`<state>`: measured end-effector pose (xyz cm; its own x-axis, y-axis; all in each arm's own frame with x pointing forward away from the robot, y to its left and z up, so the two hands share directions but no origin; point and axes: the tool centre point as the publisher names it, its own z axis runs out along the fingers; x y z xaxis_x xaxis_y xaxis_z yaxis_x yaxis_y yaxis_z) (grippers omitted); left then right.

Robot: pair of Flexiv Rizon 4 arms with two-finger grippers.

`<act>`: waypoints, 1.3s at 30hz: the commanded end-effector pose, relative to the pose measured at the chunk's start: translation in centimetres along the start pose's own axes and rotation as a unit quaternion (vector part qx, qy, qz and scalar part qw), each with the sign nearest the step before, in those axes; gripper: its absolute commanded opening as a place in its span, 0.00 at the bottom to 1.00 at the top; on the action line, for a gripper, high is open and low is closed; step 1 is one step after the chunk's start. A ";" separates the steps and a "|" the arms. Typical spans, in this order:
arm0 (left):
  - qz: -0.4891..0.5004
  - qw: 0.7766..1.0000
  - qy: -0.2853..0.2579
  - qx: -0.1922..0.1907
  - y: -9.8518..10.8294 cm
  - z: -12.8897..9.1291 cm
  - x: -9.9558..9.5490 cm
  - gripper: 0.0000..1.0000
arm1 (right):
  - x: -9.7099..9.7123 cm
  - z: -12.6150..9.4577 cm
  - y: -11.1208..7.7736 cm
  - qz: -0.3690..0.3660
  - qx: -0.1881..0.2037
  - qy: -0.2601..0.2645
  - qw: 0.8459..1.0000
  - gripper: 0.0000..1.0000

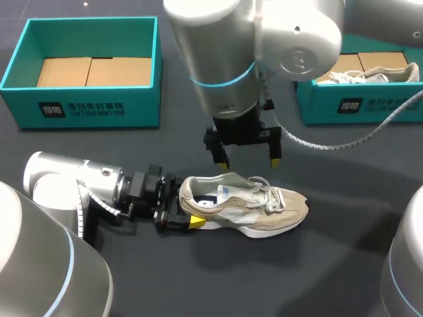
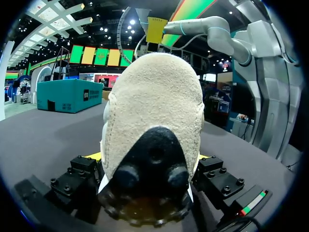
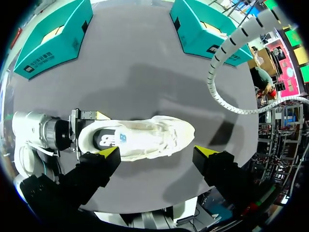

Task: Take the shoe out of the shoebox, open the shoe tongue, remove and reinsert the insole, then place the shoe into the shoebox

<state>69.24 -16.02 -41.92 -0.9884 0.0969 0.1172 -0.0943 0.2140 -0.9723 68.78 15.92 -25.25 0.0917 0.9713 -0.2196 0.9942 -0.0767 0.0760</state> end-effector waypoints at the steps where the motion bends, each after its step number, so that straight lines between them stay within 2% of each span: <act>1: 0.000 1.000 0.000 -0.001 0.1 -0.2 0.0 0.00 | 4.3 -0.1 -1.3 0.021 -0.004 -0.068 0.997 1.00; 7: 0.000 1.000 0.000 -0.001 0.1 -0.2 0.0 0.00 | 5.3 0.8 -1.6 0.024 0.000 -0.078 0.997 1.00; 8: 0.000 1.000 0.000 -0.001 0.1 -0.2 0.0 0.00 | 5.4 0.9 -1.6 0.025 0.001 -0.078 0.997 0.96; 12: 0.000 1.000 0.000 -0.001 0.1 -0.2 0.0 0.00 | 5.9 1.7 -2.0 0.026 0.004 -0.075 0.997 0.93; 19: 0.000 1.000 0.000 -0.001 0.1 -0.2 0.0 0.00 | 6.8 3.5 -2.4 0.031 0.019 -0.083 0.996 0.89; 22: 0.000 1.000 0.000 -0.001 0.1 -0.2 0.0 0.00 | 7.0 4.2 -2.4 0.033 0.023 -0.084 0.996 0.80; 24: 0.000 1.000 0.000 -0.001 0.1 -0.2 0.0 0.00 | 7.1 4.6 -2.5 0.036 0.027 -0.085 0.995 0.77; 25: 0.000 1.000 0.000 -0.001 0.1 -0.2 0.0 0.00 | 7.1 4.7 -2.5 0.037 0.028 -0.086 0.995 0.66; 26: 0.000 1.000 0.000 -0.001 0.1 -0.2 0.0 0.00 | 7.2 4.8 -2.6 0.038 0.027 -0.087 0.995 0.62; 29: 0.000 1.000 0.000 -0.001 0.1 -0.2 0.0 0.00 | 7.4 5.0 -2.8 0.043 0.027 -0.096 0.994 0.65; 36: 0.000 1.000 0.000 -0.001 0.1 -0.2 0.0 0.00 | 7.7 6.0 -3.0 0.057 0.027 -0.111 0.992 0.57; 38: 0.000 1.000 0.000 -0.001 0.1 -0.2 0.0 0.00 | 7.6 6.2 -3.1 0.062 0.025 -0.114 0.991 0.50; 39: 0.000 1.000 0.000 -0.001 0.1 -0.2 0.0 0.00 | 7.5 6.3 -3.1 0.065 0.022 -0.114 0.991 0.50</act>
<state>69.24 -16.02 -41.92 -0.9884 0.0969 0.1173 -0.0944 0.2140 -0.9723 67.50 21.39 -32.84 -0.0464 0.9397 -0.3390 0.9986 0.0344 -0.0413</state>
